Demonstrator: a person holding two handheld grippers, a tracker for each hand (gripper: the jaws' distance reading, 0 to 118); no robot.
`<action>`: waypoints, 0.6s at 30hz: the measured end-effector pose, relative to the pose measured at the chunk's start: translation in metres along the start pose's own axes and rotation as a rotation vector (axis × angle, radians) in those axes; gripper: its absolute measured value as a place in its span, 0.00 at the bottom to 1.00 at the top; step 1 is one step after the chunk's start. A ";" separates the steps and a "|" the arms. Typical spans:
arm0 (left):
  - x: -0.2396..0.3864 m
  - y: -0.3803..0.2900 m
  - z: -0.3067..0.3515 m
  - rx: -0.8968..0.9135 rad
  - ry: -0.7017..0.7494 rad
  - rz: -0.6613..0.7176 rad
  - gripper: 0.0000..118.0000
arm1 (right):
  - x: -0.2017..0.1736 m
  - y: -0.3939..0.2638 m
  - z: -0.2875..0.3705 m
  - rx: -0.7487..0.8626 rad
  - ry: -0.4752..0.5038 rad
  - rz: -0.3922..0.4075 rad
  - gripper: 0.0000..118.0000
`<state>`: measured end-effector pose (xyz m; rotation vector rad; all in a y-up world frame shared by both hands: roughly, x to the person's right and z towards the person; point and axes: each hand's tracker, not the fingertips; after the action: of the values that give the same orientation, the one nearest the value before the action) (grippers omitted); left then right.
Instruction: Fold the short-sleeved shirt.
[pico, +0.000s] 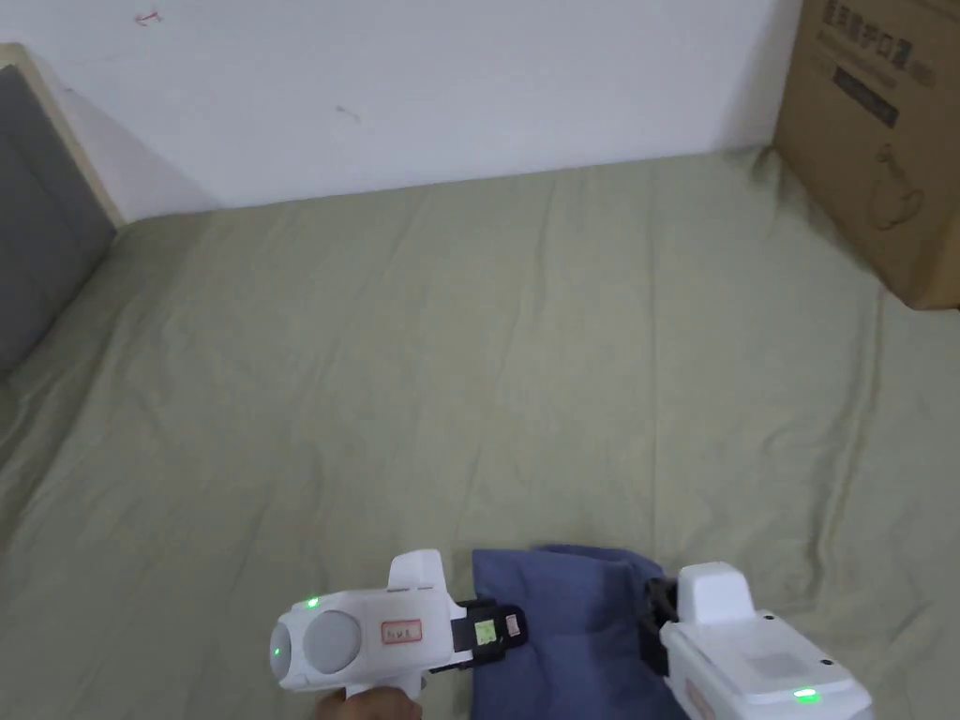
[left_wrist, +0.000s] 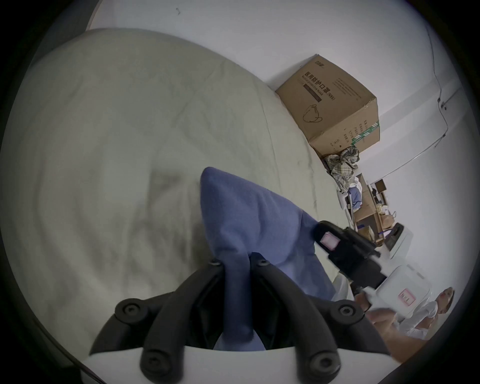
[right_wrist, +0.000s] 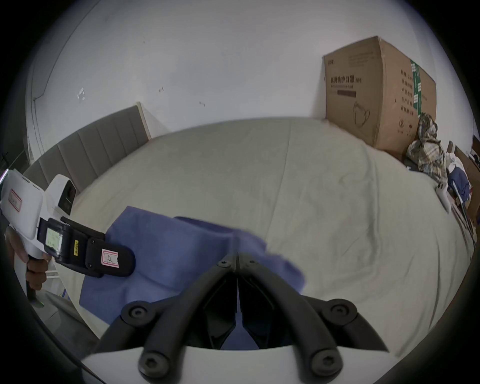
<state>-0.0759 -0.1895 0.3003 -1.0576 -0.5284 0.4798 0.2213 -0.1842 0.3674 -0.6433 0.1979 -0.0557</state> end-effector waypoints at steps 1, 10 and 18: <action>-0.003 0.006 0.010 0.018 0.033 -0.033 0.10 | 0.001 0.007 0.005 0.017 0.004 -0.001 0.00; -0.099 0.062 0.141 0.098 0.299 -0.076 0.10 | -0.002 0.050 0.027 0.138 -0.024 0.065 0.00; -0.206 0.093 0.247 0.133 0.560 0.000 0.10 | -0.019 0.061 0.017 0.151 -0.022 0.075 0.00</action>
<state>-0.3992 -0.1065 0.2764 -1.0094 -0.0002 0.1981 0.2055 -0.1233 0.3469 -0.4855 0.1947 0.0089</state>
